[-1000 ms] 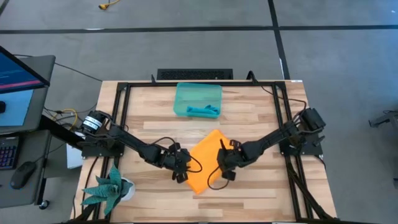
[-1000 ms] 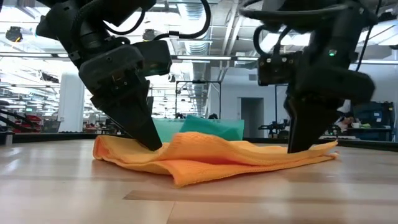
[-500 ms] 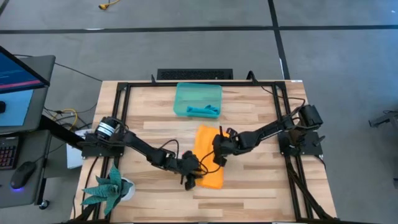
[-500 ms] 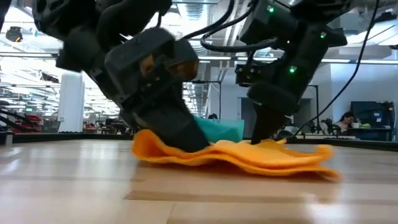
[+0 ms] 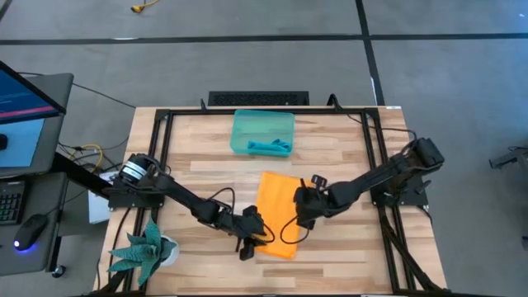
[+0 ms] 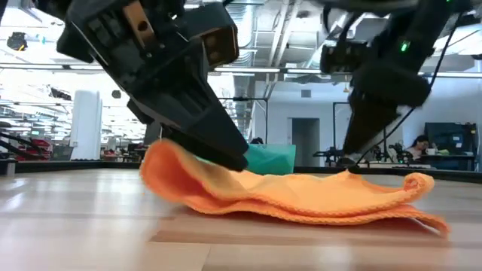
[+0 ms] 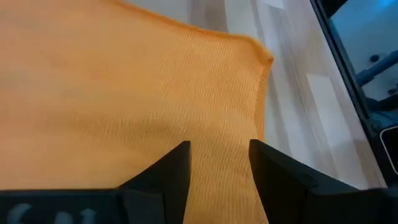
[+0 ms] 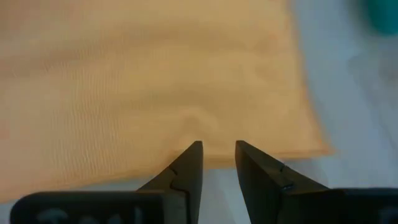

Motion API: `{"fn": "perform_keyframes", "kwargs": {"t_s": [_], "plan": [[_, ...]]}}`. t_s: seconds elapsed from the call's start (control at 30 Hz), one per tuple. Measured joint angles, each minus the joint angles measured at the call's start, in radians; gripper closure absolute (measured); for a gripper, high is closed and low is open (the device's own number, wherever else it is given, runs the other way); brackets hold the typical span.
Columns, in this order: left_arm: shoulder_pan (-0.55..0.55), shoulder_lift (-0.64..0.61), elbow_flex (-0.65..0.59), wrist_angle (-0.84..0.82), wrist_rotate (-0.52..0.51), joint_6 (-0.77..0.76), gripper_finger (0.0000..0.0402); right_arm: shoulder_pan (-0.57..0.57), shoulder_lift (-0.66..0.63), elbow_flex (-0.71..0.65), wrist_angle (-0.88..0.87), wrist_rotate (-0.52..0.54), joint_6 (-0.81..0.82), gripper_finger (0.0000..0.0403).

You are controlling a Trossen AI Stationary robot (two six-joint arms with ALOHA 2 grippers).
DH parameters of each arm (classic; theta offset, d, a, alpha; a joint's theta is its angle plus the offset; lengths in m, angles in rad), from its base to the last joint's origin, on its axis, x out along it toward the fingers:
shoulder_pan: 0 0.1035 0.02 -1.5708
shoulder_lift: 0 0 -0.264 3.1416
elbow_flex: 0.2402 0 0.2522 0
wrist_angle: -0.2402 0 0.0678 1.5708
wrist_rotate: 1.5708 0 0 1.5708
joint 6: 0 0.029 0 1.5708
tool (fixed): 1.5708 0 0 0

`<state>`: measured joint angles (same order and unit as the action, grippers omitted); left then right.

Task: Roll microfiber towels into tight, uniform cylinder then place into a basket
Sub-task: Fold the yellow microfiber cloth

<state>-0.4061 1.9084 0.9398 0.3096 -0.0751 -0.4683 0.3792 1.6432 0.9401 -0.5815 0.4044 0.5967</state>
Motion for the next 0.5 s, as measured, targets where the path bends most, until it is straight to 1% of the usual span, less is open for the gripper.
{"fn": "perform_keyframes", "kwargs": {"t_s": [0.13, 0.23, 0.3, 0.4, 0.5], "plan": [[-0.003, -0.045, 0.0, -0.081, -0.046, 0.045, 0.0246, 0.072, -0.069, 0.0, 0.016, 0.093, 0.024, 0.0285], [-0.003, -0.08, 0.0, -0.181, -0.13, 0.049, 0.0246, 0.122, -0.081, 0.0, 0.096, 0.107, 0.017, 0.0285], [-0.003, -0.101, 0.0, -0.233, -0.197, 0.047, 0.0246, 0.146, -0.073, 0.0, 0.168, 0.102, -0.027, 0.0285], [-0.007, -0.13, 0.0, -0.326, -0.28, 0.01, 0.0246, 0.166, -0.026, 0.002, 0.31, 0.038, -0.146, 0.0285], [-0.013, -0.146, 0.0, -0.409, -0.337, -0.041, 0.0246, 0.168, 0.036, 0.001, 0.443, -0.088, -0.287, 0.0285]]}}
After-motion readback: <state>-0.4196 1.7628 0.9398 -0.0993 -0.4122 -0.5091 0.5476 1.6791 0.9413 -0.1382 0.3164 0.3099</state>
